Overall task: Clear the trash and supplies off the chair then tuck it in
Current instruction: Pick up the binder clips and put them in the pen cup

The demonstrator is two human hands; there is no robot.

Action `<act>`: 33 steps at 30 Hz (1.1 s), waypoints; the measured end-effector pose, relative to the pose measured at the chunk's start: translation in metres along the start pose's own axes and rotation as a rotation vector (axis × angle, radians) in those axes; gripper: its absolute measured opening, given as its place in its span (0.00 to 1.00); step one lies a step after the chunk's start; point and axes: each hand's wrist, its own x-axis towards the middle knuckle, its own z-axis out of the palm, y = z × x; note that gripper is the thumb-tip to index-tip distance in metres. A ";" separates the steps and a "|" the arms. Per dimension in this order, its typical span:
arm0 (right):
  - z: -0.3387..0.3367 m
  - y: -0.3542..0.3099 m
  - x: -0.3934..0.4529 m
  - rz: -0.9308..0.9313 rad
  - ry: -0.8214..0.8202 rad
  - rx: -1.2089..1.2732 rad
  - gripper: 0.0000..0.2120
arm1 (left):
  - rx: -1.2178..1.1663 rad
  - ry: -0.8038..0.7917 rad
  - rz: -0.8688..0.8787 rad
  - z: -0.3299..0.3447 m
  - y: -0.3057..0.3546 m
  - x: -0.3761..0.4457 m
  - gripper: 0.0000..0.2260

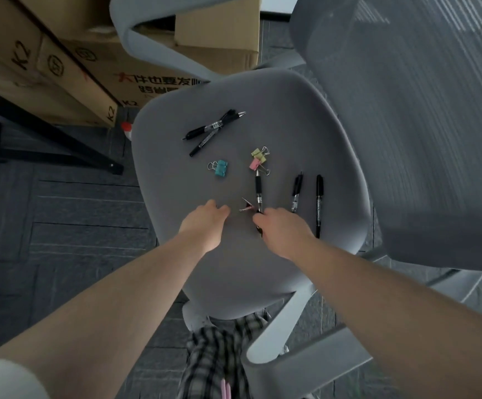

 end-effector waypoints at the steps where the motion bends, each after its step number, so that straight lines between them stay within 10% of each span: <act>1: -0.005 0.002 0.000 0.004 0.035 0.015 0.11 | -0.006 0.003 -0.002 -0.002 -0.001 0.000 0.15; 12: -0.022 -0.019 0.035 -0.014 0.187 0.131 0.09 | 0.017 0.321 0.038 -0.038 -0.012 0.021 0.14; 33: -0.003 -0.019 0.054 -0.074 0.088 0.039 0.16 | -0.002 0.260 0.074 -0.030 -0.002 0.069 0.15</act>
